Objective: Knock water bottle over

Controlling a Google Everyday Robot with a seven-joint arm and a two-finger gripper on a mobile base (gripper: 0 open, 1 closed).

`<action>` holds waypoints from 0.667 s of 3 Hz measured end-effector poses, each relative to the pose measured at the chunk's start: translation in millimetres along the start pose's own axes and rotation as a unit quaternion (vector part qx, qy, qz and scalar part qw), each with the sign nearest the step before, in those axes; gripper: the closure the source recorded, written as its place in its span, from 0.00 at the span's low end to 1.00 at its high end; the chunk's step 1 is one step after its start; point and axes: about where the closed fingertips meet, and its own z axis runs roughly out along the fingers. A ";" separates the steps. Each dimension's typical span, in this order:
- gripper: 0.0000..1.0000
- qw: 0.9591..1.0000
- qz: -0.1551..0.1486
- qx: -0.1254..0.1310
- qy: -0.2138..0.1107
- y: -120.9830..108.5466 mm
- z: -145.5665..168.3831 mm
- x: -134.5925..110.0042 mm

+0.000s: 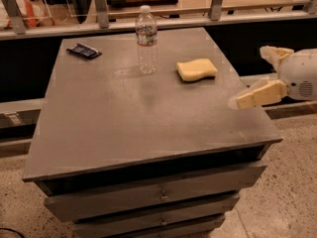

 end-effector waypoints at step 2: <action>0.00 0.999 0.008 -0.011 -0.044 -8.6 26.3 -12.1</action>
Offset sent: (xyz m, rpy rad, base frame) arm 0.0205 0.0144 0.0005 0.0684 -0.0275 0.0214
